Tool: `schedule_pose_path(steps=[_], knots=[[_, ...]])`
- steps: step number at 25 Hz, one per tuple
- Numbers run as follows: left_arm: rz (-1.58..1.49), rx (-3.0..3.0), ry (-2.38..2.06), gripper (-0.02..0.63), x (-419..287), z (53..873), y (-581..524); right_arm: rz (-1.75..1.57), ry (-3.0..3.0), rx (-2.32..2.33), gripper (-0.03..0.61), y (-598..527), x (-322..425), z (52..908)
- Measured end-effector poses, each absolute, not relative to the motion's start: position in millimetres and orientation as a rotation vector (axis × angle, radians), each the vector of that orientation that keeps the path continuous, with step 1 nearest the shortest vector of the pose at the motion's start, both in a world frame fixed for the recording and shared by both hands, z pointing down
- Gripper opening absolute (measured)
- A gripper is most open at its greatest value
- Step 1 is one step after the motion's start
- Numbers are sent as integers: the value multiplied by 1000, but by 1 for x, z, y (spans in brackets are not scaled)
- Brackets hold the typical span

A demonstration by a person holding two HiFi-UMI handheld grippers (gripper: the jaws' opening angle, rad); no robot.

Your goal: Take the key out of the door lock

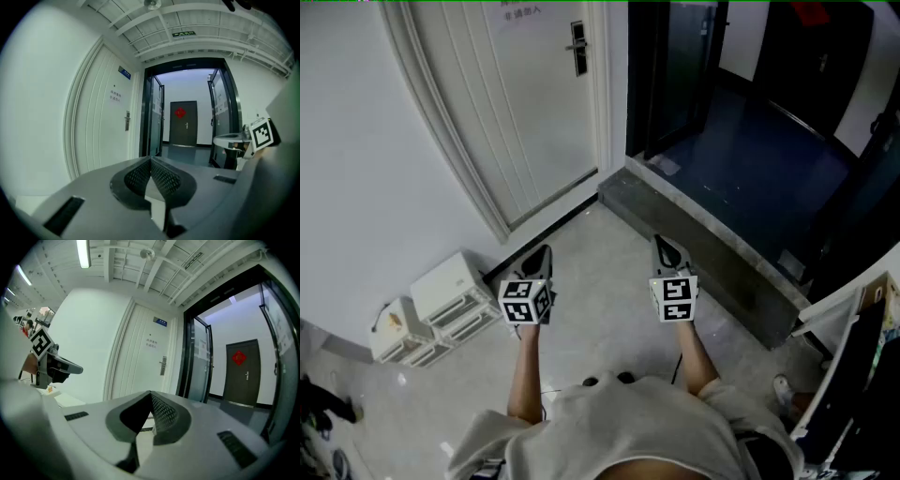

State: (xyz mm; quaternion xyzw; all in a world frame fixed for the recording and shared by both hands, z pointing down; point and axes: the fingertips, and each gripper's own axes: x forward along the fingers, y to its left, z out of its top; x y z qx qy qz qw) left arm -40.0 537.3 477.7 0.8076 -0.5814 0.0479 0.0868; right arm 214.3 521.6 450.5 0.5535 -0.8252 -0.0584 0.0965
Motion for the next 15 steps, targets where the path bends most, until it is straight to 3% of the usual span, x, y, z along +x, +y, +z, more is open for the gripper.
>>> schedule_pose_path(steps=[15], knots=[[168,2389,-1770,18,-9,478,537,-176,-2499,1596,23,515,238,454]])
